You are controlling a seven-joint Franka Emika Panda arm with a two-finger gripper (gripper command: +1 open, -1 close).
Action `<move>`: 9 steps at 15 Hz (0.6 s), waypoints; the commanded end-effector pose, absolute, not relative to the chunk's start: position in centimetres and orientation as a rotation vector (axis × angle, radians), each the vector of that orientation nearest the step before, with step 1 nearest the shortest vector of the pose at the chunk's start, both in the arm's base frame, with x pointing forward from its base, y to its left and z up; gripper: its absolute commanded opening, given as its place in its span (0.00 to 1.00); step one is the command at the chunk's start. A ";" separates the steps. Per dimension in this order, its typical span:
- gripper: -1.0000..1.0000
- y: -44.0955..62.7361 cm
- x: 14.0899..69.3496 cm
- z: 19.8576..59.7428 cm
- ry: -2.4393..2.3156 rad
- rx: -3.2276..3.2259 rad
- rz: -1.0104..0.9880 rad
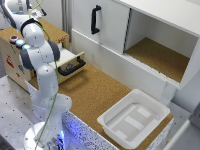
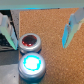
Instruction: Toggle the blue light switch to turn on the blue light
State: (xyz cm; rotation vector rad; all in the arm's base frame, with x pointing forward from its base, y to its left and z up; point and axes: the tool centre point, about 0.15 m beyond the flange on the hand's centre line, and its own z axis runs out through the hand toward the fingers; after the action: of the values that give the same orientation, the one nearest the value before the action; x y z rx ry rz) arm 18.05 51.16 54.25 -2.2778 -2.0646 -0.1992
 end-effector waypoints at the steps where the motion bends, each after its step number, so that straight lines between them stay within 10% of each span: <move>1: 1.00 51.2 18.6 54.8 -2.093 -2.288 -0.177; 9: 1.00 48.2 21.0 53.6 -1.913 -2.418 -0.156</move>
State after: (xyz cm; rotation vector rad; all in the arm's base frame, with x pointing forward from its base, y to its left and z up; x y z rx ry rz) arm 18.66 50.56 54.10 -2.3054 -2.0454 -0.1806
